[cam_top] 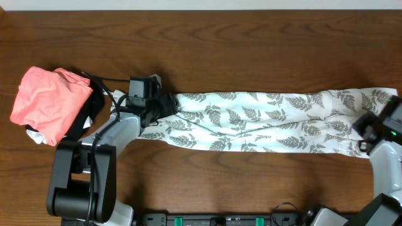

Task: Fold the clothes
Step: 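Hold the bag taut between both grippers, right gripper at far right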

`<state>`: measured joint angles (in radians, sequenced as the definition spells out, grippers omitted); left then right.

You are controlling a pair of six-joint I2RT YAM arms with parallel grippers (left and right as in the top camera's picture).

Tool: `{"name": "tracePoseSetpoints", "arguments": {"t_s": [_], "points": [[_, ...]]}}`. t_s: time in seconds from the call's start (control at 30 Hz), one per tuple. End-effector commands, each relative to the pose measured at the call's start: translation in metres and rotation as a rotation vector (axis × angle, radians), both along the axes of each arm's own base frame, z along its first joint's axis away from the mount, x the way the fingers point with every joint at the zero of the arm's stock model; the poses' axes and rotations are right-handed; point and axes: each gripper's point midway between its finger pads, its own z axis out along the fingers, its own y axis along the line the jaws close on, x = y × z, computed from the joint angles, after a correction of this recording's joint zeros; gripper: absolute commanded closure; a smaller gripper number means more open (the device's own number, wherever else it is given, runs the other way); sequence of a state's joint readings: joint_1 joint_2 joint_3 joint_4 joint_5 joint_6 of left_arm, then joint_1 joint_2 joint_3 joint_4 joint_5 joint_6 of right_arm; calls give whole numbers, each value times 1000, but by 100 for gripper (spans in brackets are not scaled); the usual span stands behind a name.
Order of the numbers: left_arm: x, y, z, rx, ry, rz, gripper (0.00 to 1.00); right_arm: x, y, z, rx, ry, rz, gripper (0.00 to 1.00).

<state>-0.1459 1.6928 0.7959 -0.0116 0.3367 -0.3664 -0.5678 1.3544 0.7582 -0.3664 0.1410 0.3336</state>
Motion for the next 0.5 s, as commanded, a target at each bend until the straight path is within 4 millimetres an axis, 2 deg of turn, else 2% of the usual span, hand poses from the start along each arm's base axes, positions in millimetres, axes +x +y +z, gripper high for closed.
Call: {"name": "tracePoseSetpoints", "arguments": {"t_s": [0.0, 0.13, 0.4, 0.43, 0.47], "points": [[-4, 3, -7, 12, 20, 4, 36, 1, -7, 2, 52, -56, -34, 55], [-4, 3, -7, 12, 20, 4, 36, -4, -14, -7, 65, -36, -63, 54], [-4, 4, -7, 13, 23, 4, 36, -1, -16, -49, 119, 35, -66, 53], [-5, 4, -7, 13, 24, 4, 36, 0, -16, -52, 124, 37, -65, 59], [-5, 4, -8, 13, 27, 4, 36, 1, -15, -55, 135, 36, -58, 70]]}}
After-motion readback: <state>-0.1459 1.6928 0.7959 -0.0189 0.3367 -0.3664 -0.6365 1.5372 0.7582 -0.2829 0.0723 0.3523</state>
